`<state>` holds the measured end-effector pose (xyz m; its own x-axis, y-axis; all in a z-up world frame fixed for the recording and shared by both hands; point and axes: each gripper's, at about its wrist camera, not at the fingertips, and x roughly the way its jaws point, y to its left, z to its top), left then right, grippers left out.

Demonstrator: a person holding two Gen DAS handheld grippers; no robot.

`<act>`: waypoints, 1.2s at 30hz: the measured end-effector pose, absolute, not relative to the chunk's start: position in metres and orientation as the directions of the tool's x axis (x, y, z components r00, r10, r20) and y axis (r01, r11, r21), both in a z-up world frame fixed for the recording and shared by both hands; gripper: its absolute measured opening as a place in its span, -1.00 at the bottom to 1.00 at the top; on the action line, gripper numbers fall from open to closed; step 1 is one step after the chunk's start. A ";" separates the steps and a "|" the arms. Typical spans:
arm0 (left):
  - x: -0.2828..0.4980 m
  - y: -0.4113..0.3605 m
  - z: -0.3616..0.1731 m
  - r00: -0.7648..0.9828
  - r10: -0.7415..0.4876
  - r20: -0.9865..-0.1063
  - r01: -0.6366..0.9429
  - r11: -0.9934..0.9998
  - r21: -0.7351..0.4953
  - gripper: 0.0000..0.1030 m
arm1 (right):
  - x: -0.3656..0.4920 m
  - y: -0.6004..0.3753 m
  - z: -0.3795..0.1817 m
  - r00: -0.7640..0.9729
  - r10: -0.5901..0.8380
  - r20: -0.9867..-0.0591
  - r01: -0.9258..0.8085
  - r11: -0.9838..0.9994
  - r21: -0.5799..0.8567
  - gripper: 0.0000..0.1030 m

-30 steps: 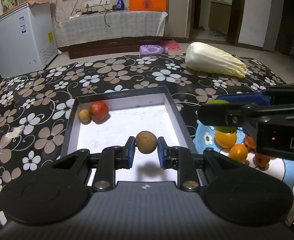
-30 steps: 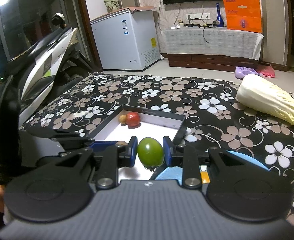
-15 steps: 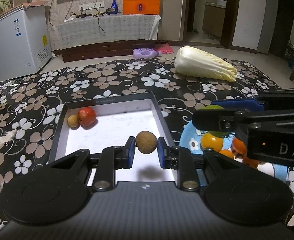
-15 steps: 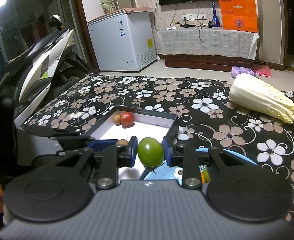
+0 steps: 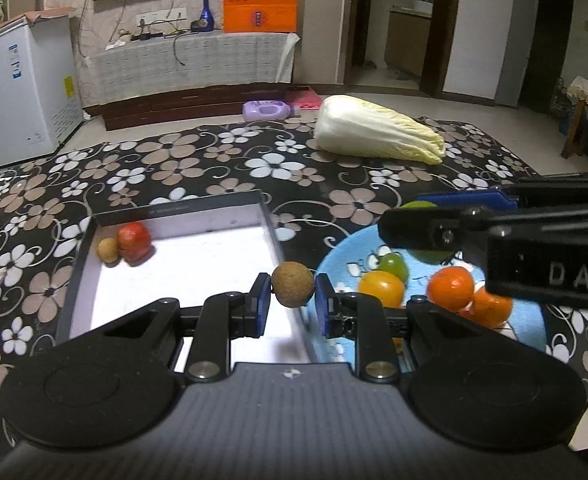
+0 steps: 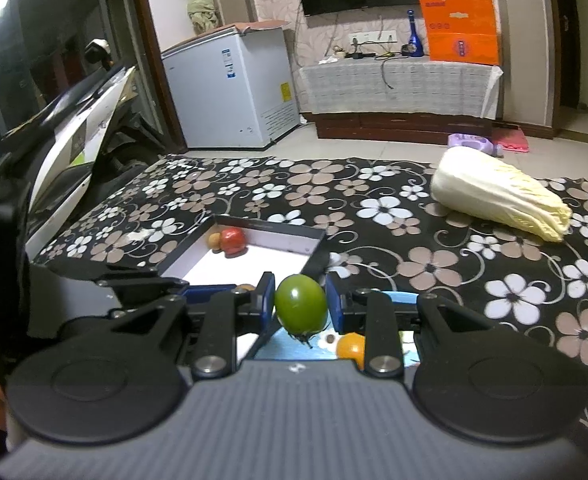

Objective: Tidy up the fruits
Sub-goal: 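Carry the brown fruit and green lime in both tools over the blue plate, then lower the brown fruit onto the plate and open the left tool while the right tool holds the lime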

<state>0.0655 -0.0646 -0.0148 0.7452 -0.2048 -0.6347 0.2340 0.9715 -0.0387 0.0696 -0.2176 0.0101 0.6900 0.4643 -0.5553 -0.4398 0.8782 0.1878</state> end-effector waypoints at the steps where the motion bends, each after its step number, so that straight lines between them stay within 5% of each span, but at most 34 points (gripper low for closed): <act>1: 0.065 -0.068 -0.015 0.742 -0.213 -0.635 0.242 0.969 -0.042 -0.46 | 0.070 -0.221 0.010 0.693 0.459 -0.556 -0.433 0.882 0.188 -0.40; 18: 0.045 -0.136 -0.035 0.642 -0.379 -0.667 0.446 0.892 -0.077 -0.46 | 0.075 -0.267 -0.011 0.697 0.318 -0.642 -0.321 0.940 0.118 -0.40; 36: 0.034 -0.150 -0.042 0.600 -0.418 -0.682 0.522 0.851 -0.063 -0.46 | 0.086 -0.261 -0.025 0.681 0.274 -0.679 -0.309 0.948 0.073 -0.39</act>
